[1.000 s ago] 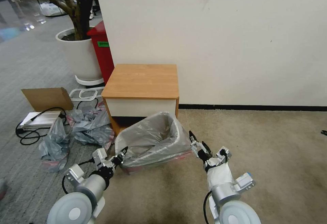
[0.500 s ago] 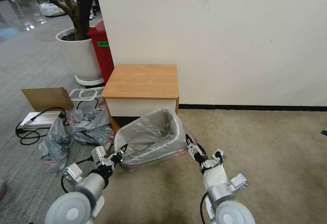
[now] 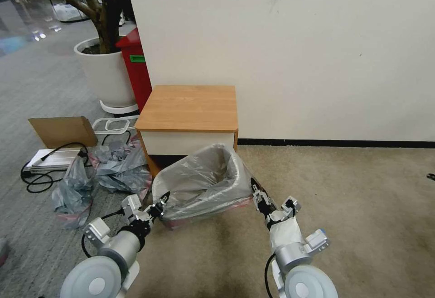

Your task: Pick up the garbage bag from the table and place it over the trash can.

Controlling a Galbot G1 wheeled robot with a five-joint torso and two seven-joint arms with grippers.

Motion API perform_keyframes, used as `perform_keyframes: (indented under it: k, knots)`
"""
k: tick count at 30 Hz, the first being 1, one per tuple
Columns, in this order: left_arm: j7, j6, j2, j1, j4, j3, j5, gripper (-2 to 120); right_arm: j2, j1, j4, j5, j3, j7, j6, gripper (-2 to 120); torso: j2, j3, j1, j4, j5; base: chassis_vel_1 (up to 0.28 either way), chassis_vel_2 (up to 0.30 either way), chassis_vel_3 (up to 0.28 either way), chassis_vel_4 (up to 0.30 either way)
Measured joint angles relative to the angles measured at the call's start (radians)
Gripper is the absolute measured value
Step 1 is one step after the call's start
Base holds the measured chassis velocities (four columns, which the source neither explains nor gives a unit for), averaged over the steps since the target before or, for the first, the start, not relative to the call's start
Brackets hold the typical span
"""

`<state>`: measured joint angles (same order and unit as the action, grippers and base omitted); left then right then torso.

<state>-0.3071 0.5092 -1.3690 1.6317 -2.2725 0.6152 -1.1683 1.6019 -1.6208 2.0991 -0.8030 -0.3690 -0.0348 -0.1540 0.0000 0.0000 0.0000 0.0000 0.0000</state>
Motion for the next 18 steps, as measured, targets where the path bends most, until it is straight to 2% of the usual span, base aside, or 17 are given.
perform_keyframes:
  k: [3,5,18]
  knots:
    - [0.0,0.0,-0.001,0.0,-0.002,-0.002,0.001,4,0.001,0.002,-0.004,0.005,0.0,-0.001,0.004,3,0.0,0.0,0.0,0.0,0.0,0.0,0.0,0.0,0.0]
    - [0.0,0.0,-0.002,0.0,-0.003,-0.002,0.002,4,0.001,0.002,-0.005,0.009,0.0,-0.001,0.006,0,0.0,0.0,0.0,0.0,0.0,0.0,0.0,0.0,0.0]
    - [0.0,0.011,-0.007,0.012,-0.036,-0.01,-0.001,4,0.006,0.029,-0.063,0.052,0.0,-0.034,0.023,0,0.0,0.0,0.0,0.0,0.0,0.0,0.0,0.0,0.0]
